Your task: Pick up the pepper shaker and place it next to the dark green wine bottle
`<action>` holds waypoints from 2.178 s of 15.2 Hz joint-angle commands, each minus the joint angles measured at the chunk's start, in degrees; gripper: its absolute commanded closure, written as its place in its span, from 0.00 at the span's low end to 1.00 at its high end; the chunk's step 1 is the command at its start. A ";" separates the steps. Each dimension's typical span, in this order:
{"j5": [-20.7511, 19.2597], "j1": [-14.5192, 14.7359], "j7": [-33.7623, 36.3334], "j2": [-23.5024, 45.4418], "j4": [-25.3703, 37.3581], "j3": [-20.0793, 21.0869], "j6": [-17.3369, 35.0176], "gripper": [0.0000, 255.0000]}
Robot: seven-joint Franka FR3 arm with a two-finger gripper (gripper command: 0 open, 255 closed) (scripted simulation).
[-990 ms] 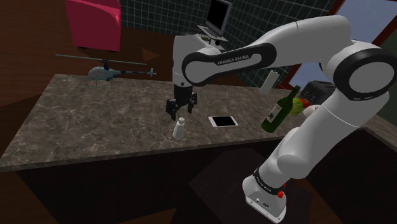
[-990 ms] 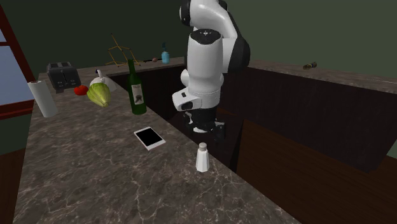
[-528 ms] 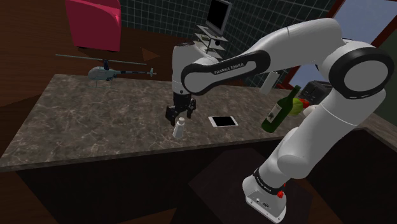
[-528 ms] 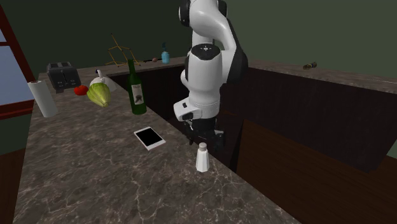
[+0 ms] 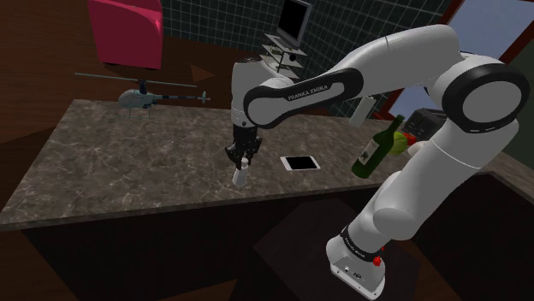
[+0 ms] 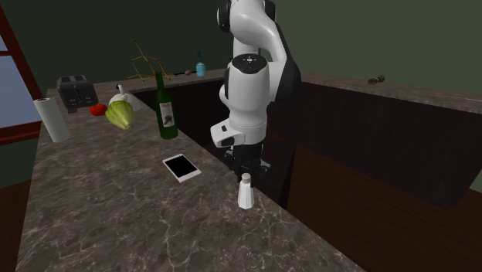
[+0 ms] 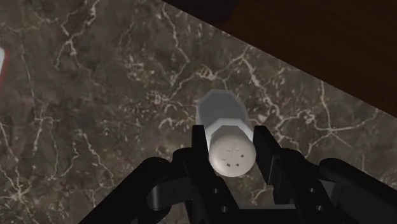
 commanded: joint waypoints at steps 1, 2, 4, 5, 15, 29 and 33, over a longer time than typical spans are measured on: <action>0.01 0.00 0.00 0.00 0.00 0.00 0.00 1.00; 0.01 0.00 0.00 0.00 0.00 0.00 0.00 1.00; 0.01 0.01 0.01 0.01 0.00 0.01 0.00 1.00; 0.01 0.01 0.01 0.01 -0.01 0.01 0.01 1.00; 0.78 -0.05 -0.64 -2.63 2.84 -0.16 -5.36 1.00; 1.57 -0.18 -1.38 -6.03 10.30 -0.58 -16.10 1.00; 1.66 -0.23 -1.49 -6.54 12.88 -0.69 -19.16 1.00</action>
